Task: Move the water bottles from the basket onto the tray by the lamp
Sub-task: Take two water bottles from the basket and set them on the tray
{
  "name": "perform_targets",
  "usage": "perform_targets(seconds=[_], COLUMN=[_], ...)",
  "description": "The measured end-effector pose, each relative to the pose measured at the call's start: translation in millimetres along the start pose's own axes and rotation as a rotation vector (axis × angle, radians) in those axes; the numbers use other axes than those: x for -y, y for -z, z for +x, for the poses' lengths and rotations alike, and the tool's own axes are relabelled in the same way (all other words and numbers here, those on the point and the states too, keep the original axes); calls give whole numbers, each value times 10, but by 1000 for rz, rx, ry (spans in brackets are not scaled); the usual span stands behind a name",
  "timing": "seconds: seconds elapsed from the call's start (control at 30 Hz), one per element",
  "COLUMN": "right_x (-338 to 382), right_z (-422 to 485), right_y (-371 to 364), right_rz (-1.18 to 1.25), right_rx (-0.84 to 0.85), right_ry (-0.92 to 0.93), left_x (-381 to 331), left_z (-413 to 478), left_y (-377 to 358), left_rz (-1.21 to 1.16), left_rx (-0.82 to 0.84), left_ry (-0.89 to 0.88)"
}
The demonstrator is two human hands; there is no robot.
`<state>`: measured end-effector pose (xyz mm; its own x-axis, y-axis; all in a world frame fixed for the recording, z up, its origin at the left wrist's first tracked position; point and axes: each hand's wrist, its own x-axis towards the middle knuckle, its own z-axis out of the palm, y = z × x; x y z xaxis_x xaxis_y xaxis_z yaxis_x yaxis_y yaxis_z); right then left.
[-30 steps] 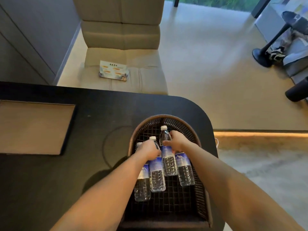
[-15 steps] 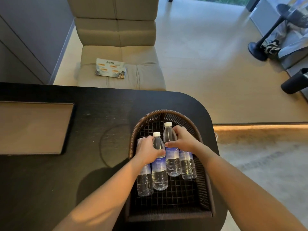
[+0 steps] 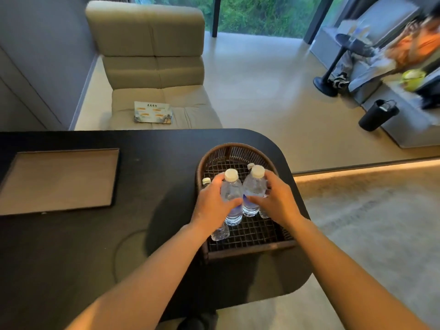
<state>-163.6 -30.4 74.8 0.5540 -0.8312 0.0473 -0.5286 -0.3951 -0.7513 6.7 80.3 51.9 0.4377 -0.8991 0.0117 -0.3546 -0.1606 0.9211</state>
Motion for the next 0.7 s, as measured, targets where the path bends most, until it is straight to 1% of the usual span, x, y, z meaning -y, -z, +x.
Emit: perform_targets(seconds=[0.1, 0.23, 0.33, 0.47, 0.7], right_x=[397, 957, 1369, 1811, 2466], right_z=[-194, -341, -346, -306, -53], right_y=[11, -175, -447, -1010, -2219], right_rz=[-14, 33, 43, 37, 16], right_rx=[-32, -6, 32, 85, 170], right_ry=[84, 162, 222, 260, 235], left_x=[-176, -276, -193, 42, 739], left_z=[-180, -458, -640, -839, -908], left_y=[412, 1023, 1470, 2044, 3072], left_rz=[-35, 7, 36, 100, 173], left_rx=[-41, -135, -186, -225, -335], left_ry=[-123, -169, -138, -98, 53])
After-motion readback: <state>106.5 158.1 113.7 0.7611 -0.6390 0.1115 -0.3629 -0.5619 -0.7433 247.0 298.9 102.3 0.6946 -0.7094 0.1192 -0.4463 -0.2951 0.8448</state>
